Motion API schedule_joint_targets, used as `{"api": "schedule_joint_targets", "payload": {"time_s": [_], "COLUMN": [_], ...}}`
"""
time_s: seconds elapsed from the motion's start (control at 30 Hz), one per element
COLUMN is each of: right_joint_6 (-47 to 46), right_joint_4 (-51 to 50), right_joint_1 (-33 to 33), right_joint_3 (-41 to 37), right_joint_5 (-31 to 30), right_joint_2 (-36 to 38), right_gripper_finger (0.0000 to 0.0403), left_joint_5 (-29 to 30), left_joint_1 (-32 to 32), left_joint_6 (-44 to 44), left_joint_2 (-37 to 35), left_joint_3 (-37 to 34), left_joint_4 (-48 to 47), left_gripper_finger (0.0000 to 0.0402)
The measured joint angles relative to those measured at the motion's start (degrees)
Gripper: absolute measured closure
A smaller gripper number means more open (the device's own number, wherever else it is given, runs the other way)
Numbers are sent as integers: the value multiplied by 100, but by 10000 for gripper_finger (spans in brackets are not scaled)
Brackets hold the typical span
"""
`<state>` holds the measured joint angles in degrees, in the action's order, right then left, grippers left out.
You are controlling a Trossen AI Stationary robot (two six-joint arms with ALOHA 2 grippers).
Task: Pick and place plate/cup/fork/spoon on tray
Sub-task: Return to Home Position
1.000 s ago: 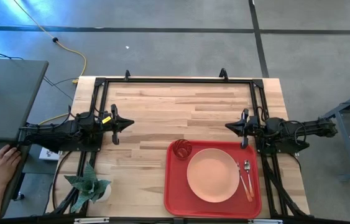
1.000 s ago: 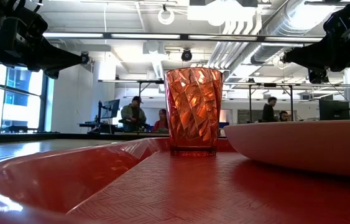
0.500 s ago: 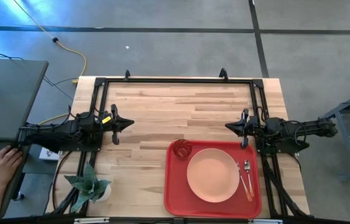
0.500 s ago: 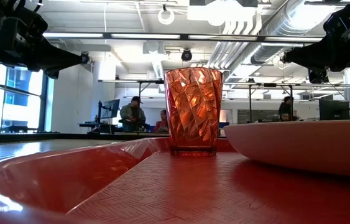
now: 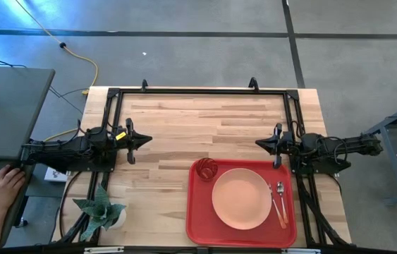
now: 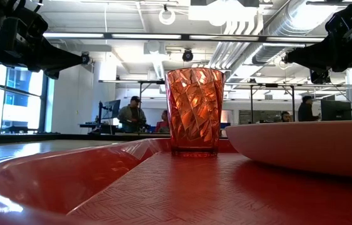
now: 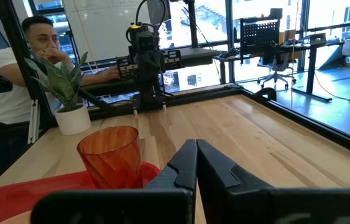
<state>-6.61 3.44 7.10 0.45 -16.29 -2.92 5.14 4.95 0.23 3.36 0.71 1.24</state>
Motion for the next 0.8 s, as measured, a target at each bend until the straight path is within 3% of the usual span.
{"api": "schedule_joint_targets", "payload": {"time_s": [0.8], "right_joint_6": [1], "right_joint_4": [0], "right_joint_1": [0], "right_joint_3": [2], "right_joint_5": [0], "right_joint_2": [0], "right_gripper_finger": [402], "left_joint_5": [0], "left_joint_1": [0], "left_joint_6": [0], "left_joint_2": [0], "left_joint_3": [0], "left_joint_4": [0], "left_gripper_finger": [398]}}
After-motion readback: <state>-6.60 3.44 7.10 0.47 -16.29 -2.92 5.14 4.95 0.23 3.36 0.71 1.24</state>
